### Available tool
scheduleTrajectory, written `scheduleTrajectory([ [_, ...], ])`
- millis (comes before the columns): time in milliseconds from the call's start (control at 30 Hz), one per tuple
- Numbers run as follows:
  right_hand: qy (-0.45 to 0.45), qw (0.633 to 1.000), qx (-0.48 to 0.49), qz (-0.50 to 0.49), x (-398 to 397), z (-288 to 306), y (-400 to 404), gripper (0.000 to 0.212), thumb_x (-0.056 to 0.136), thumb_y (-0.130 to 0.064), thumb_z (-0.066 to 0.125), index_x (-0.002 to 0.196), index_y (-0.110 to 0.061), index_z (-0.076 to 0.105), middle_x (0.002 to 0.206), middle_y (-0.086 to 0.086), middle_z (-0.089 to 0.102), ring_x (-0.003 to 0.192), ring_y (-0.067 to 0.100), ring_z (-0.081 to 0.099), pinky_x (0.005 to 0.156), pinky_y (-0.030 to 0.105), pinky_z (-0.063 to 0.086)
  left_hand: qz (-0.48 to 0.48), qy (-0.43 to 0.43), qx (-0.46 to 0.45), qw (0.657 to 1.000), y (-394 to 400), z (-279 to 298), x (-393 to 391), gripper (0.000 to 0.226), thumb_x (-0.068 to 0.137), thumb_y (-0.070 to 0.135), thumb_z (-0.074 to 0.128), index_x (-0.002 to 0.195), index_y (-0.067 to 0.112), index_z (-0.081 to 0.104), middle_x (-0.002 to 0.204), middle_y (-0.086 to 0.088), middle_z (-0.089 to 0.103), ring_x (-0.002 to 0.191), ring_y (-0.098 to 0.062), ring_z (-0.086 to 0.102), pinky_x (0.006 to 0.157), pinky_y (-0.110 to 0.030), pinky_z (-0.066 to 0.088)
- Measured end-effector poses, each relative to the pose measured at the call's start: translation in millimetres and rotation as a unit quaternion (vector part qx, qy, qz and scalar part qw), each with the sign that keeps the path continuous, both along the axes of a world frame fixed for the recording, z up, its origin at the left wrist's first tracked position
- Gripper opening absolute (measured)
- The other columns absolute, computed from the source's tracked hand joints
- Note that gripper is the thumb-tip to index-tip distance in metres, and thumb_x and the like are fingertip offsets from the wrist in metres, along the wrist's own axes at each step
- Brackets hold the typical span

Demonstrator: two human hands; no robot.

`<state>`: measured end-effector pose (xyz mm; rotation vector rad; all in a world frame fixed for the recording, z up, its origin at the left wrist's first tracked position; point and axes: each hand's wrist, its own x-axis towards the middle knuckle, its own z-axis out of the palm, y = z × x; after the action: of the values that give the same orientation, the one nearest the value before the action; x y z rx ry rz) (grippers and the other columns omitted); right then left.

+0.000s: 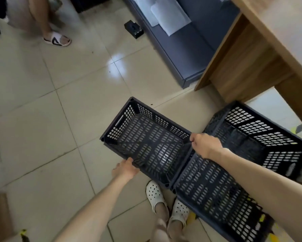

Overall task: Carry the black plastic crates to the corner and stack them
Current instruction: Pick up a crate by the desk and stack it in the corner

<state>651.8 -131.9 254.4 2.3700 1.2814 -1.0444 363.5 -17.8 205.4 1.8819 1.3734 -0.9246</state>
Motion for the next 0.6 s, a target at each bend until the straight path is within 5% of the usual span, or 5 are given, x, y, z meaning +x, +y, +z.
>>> scheduleTrajectory([
  [233, -0.014, 0.999, -0.038, 0.015, 10.7, -106.6, 55.4, 0.034, 0.100, -0.026, 0.042, 0.132, -0.014, 0.042, 0.122, 0.012, 0.058, 0.104, 0.031, 0.058, 0.073, 0.034, 0.044, 0.057, 0.016, -0.030, 0.998, 9.2, -98.5, -22.8, 0.060, 0.093, 0.048, 0.052, 0.145, 0.021, 0.036, 0.148, -0.003, 0.044, 0.133, -0.026, 0.044, 0.103, -0.040, 0.041],
  [333, 0.016, 0.999, -0.040, -0.022, 13.3, -150.6, 67.8, 0.045, 0.099, -0.027, 0.046, 0.140, -0.011, 0.035, 0.132, 0.016, 0.051, 0.114, 0.034, 0.055, 0.085, 0.035, 0.044, 0.158, 0.008, -0.083, 0.984, 8.4, -137.4, -28.9, 0.071, 0.093, 0.049, 0.054, 0.149, 0.016, 0.029, 0.149, -0.006, 0.043, 0.135, -0.026, 0.043, 0.106, -0.037, 0.039],
  [467, 0.072, 0.993, -0.030, -0.093, 21.5, -200.8, 77.4, 0.063, 0.096, -0.026, 0.053, 0.150, -0.012, 0.024, 0.146, 0.016, 0.039, 0.127, 0.033, 0.046, 0.105, 0.041, 0.041, 0.345, -0.051, -0.126, 0.929, -0.9, -180.7, -25.7, 0.080, 0.091, 0.044, 0.063, 0.152, 0.010, 0.023, 0.150, -0.012, 0.043, 0.135, -0.029, 0.043, 0.106, -0.033, 0.038],
  [600, 0.057, 0.989, -0.029, -0.133, 36.9, -233.4, 78.7, 0.075, 0.096, -0.027, 0.055, 0.154, -0.011, 0.011, 0.159, 0.011, 0.021, 0.142, 0.031, 0.030, 0.115, 0.042, 0.030, 0.479, -0.094, -0.072, 0.870, -9.7, -208.6, -17.3, 0.063, 0.091, 0.035, 0.065, 0.139, 0.011, 0.032, 0.132, -0.015, 0.053, 0.112, -0.031, 0.054, 0.094, -0.037, 0.046],
])
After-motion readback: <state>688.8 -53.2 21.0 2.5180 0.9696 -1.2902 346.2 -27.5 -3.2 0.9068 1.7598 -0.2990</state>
